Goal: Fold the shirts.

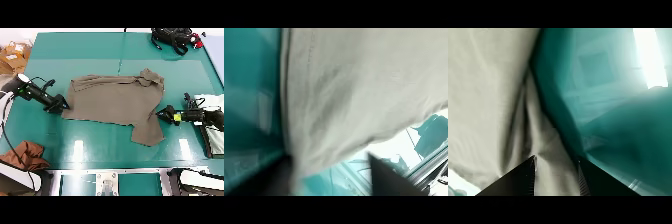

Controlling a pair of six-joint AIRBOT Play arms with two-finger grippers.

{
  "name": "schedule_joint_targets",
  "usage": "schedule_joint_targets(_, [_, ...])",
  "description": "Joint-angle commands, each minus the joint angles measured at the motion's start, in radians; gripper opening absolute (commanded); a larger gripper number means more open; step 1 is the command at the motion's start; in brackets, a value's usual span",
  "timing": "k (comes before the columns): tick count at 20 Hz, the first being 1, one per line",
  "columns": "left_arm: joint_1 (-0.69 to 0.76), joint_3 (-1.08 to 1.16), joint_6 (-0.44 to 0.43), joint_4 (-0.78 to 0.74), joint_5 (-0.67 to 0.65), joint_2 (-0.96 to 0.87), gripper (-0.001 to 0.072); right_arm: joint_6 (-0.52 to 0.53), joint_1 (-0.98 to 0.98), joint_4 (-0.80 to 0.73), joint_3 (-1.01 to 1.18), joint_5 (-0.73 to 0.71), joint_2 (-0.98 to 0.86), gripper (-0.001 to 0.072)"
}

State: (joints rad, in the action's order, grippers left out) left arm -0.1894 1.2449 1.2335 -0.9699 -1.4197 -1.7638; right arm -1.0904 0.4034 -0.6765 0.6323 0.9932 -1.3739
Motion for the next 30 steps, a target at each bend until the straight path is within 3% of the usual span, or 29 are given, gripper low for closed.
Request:
schedule_joint_targets(1, [0.001, -0.063, -0.086, 0.073, 0.016, -0.005, 0.0168, -0.002, -0.050, 0.013, -0.009, -0.051, -0.001, 0.0330])
schedule_joint_targets(2, [0.001, -0.063, -0.107, 0.088, -0.009, -0.005, 0.0023, -0.002, -0.056, 0.014, -0.009, -0.055, -0.001, 0.0328])
schedule_joint_targets(5, [0.001, -0.057, -0.128, 0.094, -0.027, -0.004, 0.0021, -0.002, -0.059, 0.014, -0.008, -0.067, -0.011, 0.0296])
schedule_joint_targets(7, [0.001, -0.039, -0.134, 0.093, -0.027, -0.002, 0.0020, -0.001, -0.059, 0.027, -0.005, -0.071, -0.030, 0.0202])
schedule_joint_targets(8, [0.001, -0.025, -0.133, 0.095, -0.026, 0.003, 0.0021, 0.015, -0.059, 0.051, -0.005, -0.070, -0.040, 0.0085])
schedule_joint_targets(9, [0.001, -0.008, -0.131, 0.095, -0.021, 0.016, 0.0021, 0.036, -0.059, 0.076, -0.003, -0.071, -0.045, 0.0016])
schedule_joint_targets(12, [0.001, 0.061, -0.106, 0.098, -0.028, 0.110, 0.0020, 0.029, -0.042, 0.074, 0.066, -0.022, 0.011, 0.0014])
schedule_joint_targets(14, [0.001, 0.133, -0.097, 0.148, -0.028, 0.227, 0.0020, -0.030, -0.008, 0.074, 0.184, 0.049, 0.132, 0.0014])
schedule_joint_targets(20, [0.001, 0.548, -0.055, 0.290, 0.064, 0.597, 0.0020, -0.173, 0.100, 0.070, 0.747, 0.161, 0.480, 0.0014])
schedule_joint_targets(25, [0.001, 0.860, -0.055, 0.273, 0.148, 0.802, 0.0020, -0.212, 0.203, 0.022, 1.169, 0.160, 0.599, 0.0014])
schedule_joint_targets(30, [0.001, 0.870, -0.024, 0.156, 0.198, 0.914, 0.0020, -0.241, 0.237, -0.123, 1.355, 0.137, 0.633, 0.0014])
